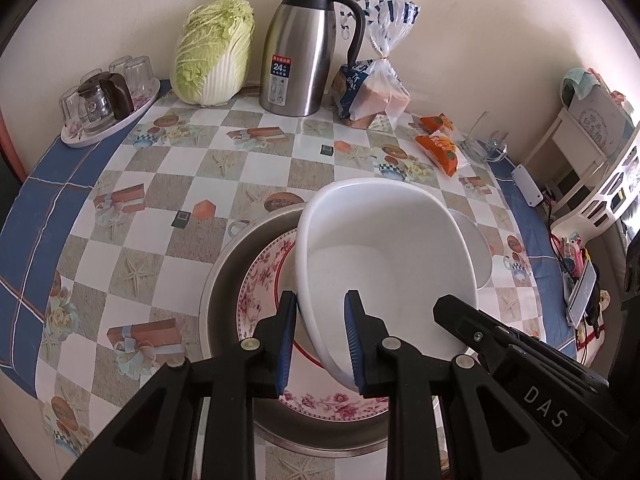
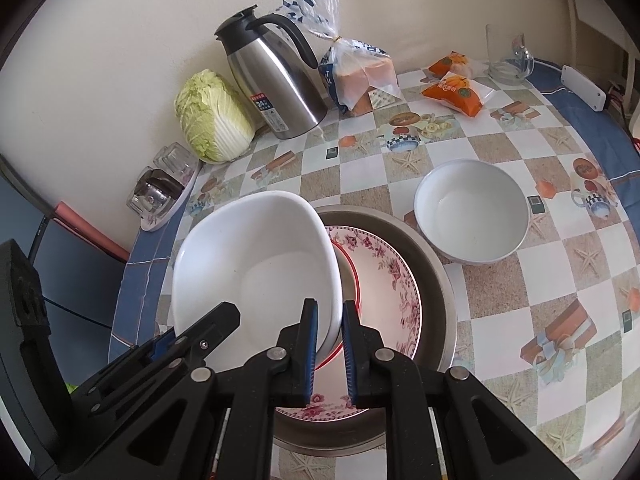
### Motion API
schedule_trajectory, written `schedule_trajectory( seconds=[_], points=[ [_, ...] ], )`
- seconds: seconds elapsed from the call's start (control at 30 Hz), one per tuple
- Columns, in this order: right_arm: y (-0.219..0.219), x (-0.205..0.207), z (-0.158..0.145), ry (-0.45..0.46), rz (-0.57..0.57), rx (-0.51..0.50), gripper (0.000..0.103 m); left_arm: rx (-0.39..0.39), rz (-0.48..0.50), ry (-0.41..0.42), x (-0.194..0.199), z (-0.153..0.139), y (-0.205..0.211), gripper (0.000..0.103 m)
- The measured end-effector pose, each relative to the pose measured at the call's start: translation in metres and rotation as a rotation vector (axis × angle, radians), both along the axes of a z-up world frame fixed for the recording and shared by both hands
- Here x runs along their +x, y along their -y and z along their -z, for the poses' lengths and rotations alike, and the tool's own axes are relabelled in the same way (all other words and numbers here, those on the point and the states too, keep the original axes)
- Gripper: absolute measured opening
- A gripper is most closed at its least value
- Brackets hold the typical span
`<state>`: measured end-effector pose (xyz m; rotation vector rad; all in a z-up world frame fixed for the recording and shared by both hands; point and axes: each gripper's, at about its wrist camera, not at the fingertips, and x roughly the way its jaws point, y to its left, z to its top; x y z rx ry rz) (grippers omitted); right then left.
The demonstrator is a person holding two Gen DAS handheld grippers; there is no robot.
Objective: Organize plates and bowls
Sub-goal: 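Lower the white square bowl into the red-rimmed bowl with both tools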
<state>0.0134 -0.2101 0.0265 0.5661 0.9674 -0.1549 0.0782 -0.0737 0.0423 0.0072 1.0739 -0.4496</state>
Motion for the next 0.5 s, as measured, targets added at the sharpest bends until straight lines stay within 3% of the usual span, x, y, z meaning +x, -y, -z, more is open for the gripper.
schedule_trajectory(
  seconds=[0.5],
  points=[
    [0.0011,0.0019,0.0045,-0.016,0.004,0.008,0.015,0.019,0.004,-0.022,0.0028,0.0066,0.0035,0.024]
  ],
)
